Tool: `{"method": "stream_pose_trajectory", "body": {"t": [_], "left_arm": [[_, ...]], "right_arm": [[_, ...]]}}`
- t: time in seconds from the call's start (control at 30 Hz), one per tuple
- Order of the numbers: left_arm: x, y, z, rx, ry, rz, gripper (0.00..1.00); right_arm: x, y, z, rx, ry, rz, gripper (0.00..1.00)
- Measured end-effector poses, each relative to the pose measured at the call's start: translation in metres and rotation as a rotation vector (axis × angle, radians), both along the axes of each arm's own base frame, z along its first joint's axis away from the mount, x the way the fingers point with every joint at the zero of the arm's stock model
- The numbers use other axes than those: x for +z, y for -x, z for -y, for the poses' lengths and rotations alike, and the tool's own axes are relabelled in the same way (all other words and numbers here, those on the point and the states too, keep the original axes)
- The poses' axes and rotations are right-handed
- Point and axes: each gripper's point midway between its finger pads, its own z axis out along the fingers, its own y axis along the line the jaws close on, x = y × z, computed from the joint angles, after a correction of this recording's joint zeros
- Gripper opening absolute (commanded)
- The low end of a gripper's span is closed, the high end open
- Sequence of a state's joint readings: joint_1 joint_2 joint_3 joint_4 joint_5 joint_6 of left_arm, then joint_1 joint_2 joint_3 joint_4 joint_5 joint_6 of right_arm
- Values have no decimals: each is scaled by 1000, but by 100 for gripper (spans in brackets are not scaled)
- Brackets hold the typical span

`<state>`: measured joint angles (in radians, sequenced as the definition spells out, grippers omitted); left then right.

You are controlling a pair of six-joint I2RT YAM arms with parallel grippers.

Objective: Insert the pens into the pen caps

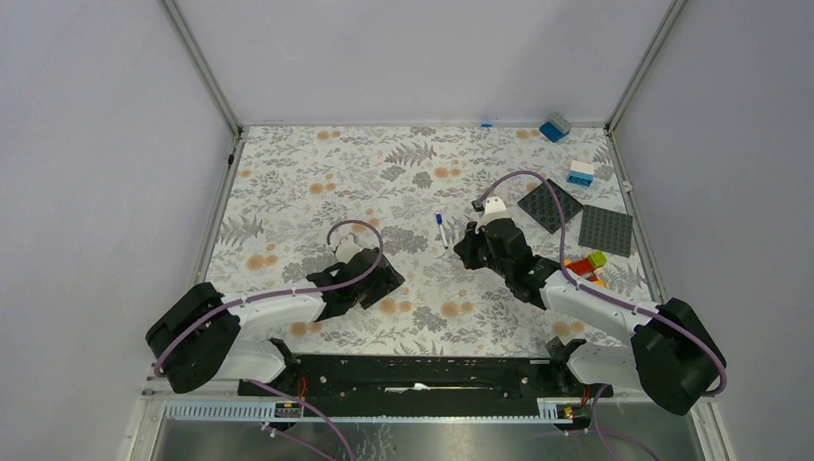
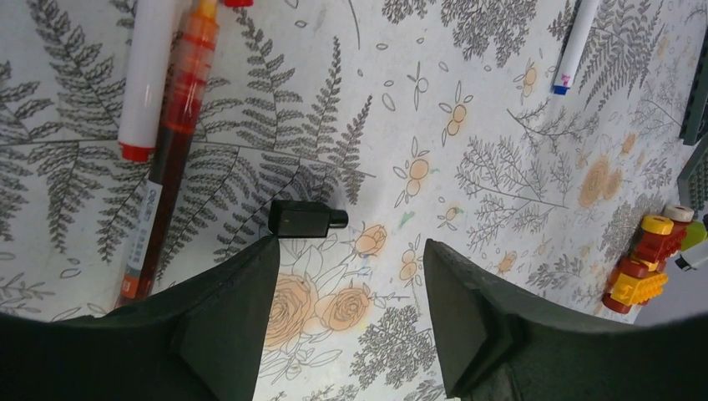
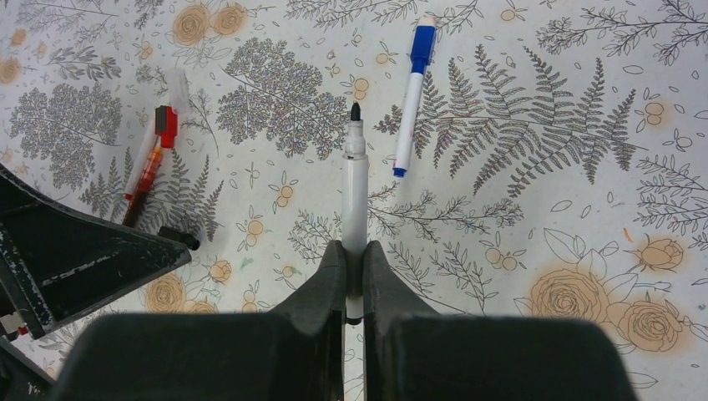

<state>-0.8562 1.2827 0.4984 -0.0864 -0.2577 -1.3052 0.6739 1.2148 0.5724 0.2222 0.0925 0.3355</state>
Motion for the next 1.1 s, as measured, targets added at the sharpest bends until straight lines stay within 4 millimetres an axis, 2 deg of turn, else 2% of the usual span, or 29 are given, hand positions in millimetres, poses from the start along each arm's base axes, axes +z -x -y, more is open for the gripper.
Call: {"method": "stream_pose_trajectory", "body": {"t": [0.53,0.83,1.1], "left_arm": [[-2,-19,1,-18,-87,21,64],[4,-23,1,-87,-181,15,61],[5,-18,-7,-163,-305,-39,60]], "right_arm": [[-4,-3,4,-12,3,-13,0],[-5,-4,6,-9,-6,-22,0],[-5,-5,7,-10,-9,-24,0]]}}
